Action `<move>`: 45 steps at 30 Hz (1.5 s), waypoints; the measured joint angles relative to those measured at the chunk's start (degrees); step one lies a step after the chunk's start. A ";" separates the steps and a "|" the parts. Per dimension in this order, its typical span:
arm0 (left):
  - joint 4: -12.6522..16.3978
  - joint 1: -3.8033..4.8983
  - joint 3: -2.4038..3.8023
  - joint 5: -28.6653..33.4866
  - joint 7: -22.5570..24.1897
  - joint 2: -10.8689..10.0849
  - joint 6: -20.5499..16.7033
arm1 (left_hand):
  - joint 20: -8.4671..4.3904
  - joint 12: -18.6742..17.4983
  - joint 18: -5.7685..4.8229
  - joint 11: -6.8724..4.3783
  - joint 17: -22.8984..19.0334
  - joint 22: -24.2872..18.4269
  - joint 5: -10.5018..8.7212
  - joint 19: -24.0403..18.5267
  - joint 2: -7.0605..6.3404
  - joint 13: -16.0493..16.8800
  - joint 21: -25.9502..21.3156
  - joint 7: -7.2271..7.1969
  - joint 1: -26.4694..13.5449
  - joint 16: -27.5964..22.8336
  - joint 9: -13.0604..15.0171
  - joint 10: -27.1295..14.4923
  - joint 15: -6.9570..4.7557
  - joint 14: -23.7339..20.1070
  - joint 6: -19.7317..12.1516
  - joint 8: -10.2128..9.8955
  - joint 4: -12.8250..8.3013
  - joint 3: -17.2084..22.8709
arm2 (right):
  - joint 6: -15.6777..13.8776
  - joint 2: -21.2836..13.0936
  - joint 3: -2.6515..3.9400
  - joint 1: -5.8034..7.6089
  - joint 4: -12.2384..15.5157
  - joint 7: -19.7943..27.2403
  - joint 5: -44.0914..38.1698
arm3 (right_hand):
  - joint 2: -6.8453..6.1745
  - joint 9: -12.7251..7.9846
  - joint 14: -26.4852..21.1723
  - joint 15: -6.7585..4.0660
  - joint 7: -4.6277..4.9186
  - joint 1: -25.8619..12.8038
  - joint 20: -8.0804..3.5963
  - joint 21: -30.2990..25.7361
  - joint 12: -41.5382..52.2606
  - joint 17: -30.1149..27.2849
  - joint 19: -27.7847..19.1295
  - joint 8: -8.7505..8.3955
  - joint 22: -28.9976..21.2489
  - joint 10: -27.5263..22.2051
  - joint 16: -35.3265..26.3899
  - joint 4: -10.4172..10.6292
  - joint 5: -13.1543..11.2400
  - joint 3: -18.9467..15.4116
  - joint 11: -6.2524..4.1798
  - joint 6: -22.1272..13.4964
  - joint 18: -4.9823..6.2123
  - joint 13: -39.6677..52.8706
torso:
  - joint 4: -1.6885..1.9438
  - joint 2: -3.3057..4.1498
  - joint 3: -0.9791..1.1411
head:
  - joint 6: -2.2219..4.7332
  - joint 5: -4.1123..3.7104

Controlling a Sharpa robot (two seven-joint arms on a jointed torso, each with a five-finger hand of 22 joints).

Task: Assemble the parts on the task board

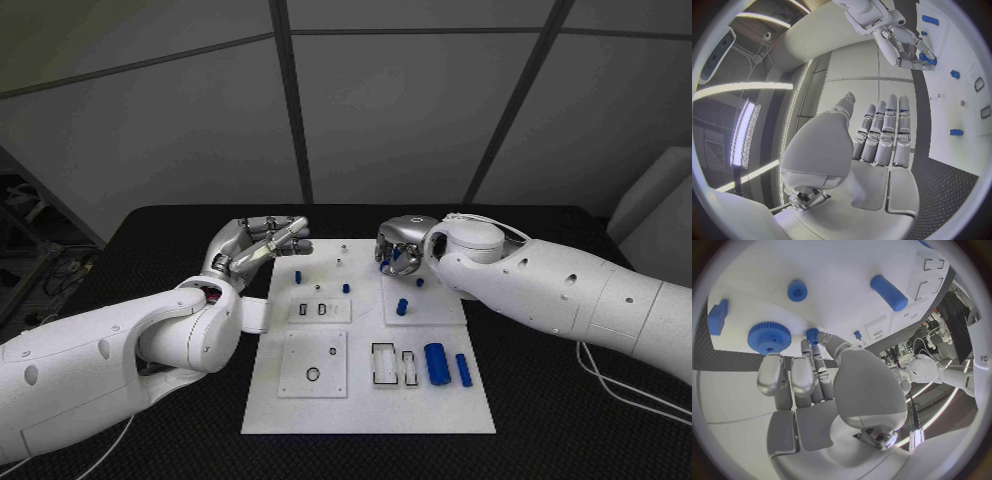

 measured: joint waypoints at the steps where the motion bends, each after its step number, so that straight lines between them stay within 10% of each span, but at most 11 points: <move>1: 0.00 0.03 0.00 0.00 0.00 -0.02 0.01 | 0.00 0.00 0.00 0.00 0.00 0.00 0.00 0.00 0.00 0.00 0.00 0.00 0.00 0.00 0.00 0.00 0.00 0.00 0.00 0.00 0.00 0.00 | 0.07 0.00 0.00 0.00 -0.02 0.02 0.00 | 0.16 0.00 0.00 0.00 -0.19 0.16 -0.08 0.00 0.20 0.05 0.08 0.11 0.21 0.27 0.26 0.06 0.00 0.15 0.09 0.19 0.01 0.05 | 0.00 0.01 -0.01 | -0.01 0.04; 30: -0.04 0.11 0.00 -0.02 -0.33 -0.23 0.26 | 0.00 -0.36 0.00 0.21 0.19 -0.11 0.00 0.00 0.30 0.01 -0.23 0.20 -0.30 -0.44 0.00 -0.21 0.20 -0.21 -0.21 -0.44 -0.16 -0.16 | 1.18 -0.10 -0.13 0.11 -0.14 -0.39 -0.39 | -0.10 0.57 0.00 0.00 -0.13 1.13 -0.20 1.78 0.89 0.47 1.45 1.29 2.77 2.72 1.27 -1.11 -0.68 2.83 -0.14 3.14 -0.90 0.58 | -0.02 0.10 -0.02 | -0.57 0.08; 45: -0.03 0.27 0.00 -0.03 -0.43 -0.43 0.36 | 0.00 -0.36 0.00 0.21 0.18 -0.15 0.00 0.00 0.30 0.01 -0.23 0.20 -0.29 -0.44 0.01 -0.21 0.20 -0.20 -0.20 -0.44 -0.16 -0.16 | -8.82 0.09 -0.22 -0.03 0.54 0.33 -0.53 | 1.35 1.51 0.08 -0.52 -0.65 3.64 -0.90 3.14 1.92 1.16 2.95 2.14 5.50 3.47 1.98 -3.31 -4.23 5.01 0.63 5.08 -0.90 1.00 | 0.06 0.14 -0.08 | -0.03 0.22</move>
